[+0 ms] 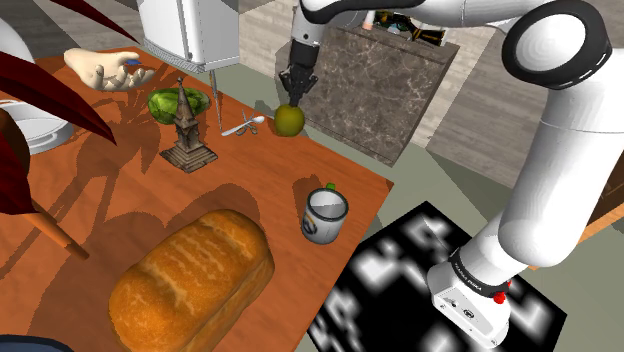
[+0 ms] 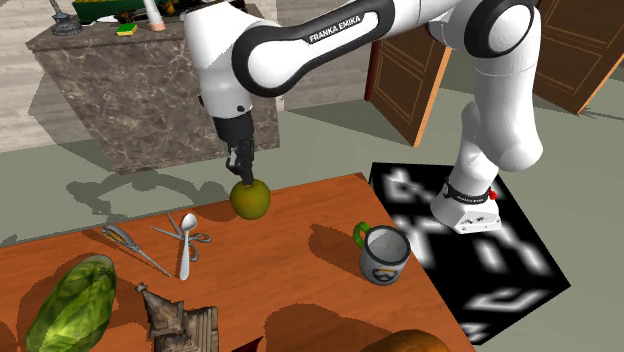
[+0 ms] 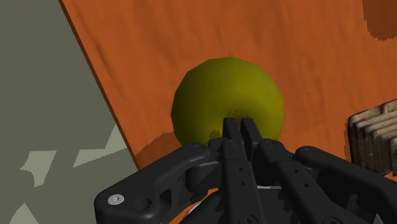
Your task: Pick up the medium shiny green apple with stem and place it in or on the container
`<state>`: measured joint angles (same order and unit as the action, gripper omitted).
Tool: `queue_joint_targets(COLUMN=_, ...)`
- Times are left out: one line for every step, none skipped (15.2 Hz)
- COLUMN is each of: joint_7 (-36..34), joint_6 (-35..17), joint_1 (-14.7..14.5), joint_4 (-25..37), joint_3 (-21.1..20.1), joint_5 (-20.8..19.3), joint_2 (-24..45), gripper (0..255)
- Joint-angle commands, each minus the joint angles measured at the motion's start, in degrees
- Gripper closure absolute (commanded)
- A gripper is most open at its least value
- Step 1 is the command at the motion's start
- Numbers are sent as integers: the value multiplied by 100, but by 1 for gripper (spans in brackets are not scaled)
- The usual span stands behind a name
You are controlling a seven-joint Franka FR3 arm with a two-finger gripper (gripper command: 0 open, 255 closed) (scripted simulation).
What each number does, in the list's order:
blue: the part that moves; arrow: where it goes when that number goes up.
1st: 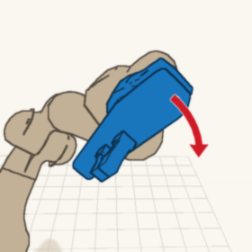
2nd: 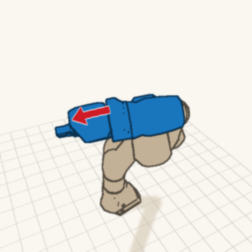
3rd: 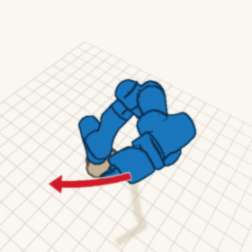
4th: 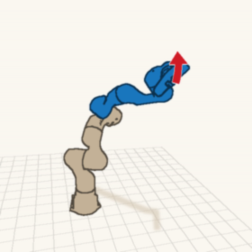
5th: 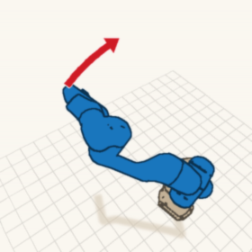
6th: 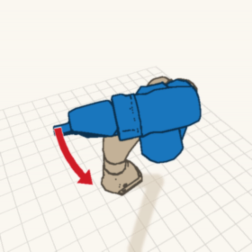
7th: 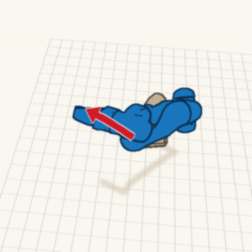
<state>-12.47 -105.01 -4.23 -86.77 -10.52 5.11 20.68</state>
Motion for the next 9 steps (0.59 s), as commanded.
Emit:
queue_joint_targets(joint_7=-9, joint_6=150, joint_1=4, joint_4=135, joint_3=0, joint_5=-1, joint_2=-14, gripper=255)
queue_joint_targets(joint_7=-17, joint_6=223, joint_1=3, joint_4=203, joint_3=-1, joint_5=-2, joint_2=-21, gripper=255)
queue_joint_targets(joint_7=-26, joint_6=298, joint_1=3, joint_4=273, joint_3=-1, joint_5=-3, joint_2=-25, gripper=255)
queue_joint_targets(joint_7=-34, joint_6=372, joint_1=2, joint_4=345, joint_3=-2, joint_5=-4, joint_2=-29, gripper=255)
queue_joint_targets(joint_7=-43, joint_6=448, joint_1=1, joint_4=419, joint_3=-3, joint_5=-5, joint_2=-31, gripper=255)
queue_joint_targets(joint_7=-52, joint_6=524, joint_1=0, joint_4=495, joint_3=-4, joint_5=-6, joint_2=-31, gripper=255)
queue_joint_targets(joint_7=-61, joint_6=601, joint_1=-2, joint_4=573, joint_3=-5, joint_5=-8, joint_2=-30, gripper=255)
queue_joint_targets(joint_7=-70, joint_6=678, joint_1=-4, joint_4=654, joint_3=-6, joint_5=-9, joint_2=-27, gripper=255)
queue_joint_targets(joint_7=-80, joint_6=756, joint_1=-5, joint_4=737, joint_3=-7, joint_5=-11, joint_2=-23, gripper=255)
